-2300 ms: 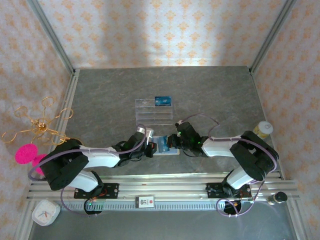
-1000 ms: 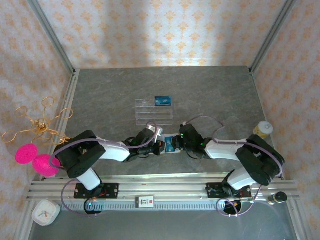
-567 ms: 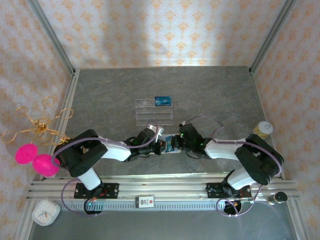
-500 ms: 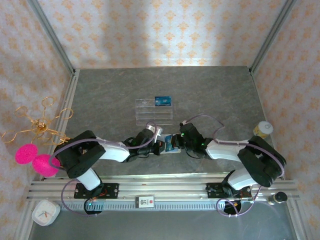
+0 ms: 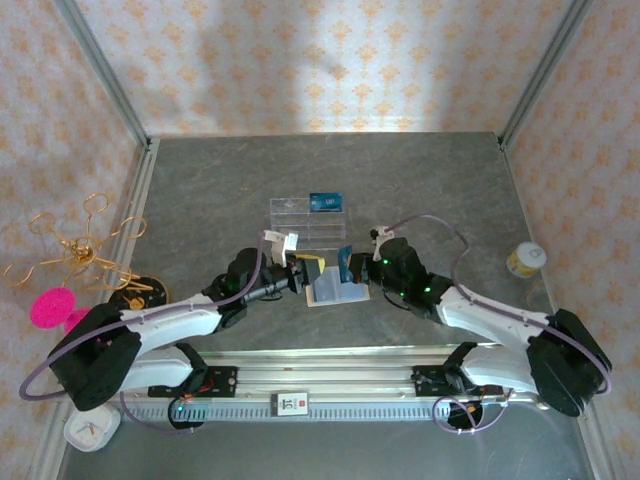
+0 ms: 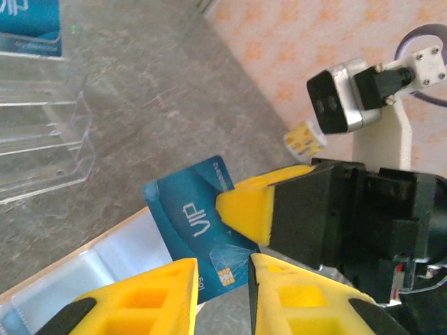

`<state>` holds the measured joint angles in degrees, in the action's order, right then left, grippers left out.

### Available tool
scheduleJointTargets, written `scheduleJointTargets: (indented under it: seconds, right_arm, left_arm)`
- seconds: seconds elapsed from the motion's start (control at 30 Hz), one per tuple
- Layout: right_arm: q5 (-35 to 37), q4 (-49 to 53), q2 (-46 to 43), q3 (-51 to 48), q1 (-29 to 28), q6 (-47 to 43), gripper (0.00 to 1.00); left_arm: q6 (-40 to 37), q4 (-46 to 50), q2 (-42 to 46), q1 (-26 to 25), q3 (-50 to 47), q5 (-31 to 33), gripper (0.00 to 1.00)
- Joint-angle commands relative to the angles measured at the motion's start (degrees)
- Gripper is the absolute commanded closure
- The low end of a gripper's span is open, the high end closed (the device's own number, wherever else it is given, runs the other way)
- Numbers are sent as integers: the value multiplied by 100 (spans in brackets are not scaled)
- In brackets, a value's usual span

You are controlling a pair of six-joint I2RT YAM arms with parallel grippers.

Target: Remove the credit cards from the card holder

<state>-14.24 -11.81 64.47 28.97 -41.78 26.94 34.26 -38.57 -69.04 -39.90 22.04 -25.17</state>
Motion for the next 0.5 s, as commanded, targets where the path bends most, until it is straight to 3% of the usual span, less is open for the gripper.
scheduleJointTargets:
  seconds: [0.0,0.1,0.47]
  right_arm:
    - [-787,-1444,-530,-258,19,120,100]
    - [-1185,-2491,-764,-523,21,487,100]
    - [-1774,-3941,-639,-664,5,1036,100]
  left_arm:
    - [372,-1291,189,77,-316,-611,72]
    - [704,-2213,347,133,-587,-763,68]
    - [1198,-3611,559,185,-881,-1055,59]
